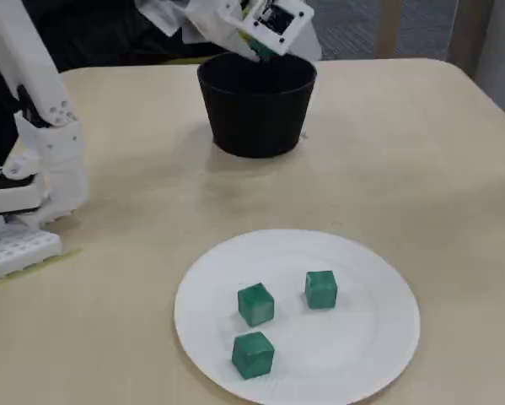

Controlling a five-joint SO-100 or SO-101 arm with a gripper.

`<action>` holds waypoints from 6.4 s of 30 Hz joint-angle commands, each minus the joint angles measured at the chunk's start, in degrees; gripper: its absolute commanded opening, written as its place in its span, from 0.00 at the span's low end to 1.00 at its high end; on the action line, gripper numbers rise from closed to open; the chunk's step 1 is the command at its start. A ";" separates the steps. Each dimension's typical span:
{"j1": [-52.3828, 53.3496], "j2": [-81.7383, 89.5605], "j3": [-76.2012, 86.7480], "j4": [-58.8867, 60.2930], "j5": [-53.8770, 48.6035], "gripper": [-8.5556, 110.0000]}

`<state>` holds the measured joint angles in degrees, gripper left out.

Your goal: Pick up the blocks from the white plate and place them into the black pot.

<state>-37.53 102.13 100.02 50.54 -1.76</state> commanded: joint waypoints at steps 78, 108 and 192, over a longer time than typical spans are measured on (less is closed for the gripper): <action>79.01 -36.91 -38.23 44.47 8.61 0.39; 77.78 -42.45 -37.97 43.86 3.25 0.31; 3.96 2.99 -0.97 1.23 1.58 0.21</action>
<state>-34.98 102.83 100.37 50.62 0.70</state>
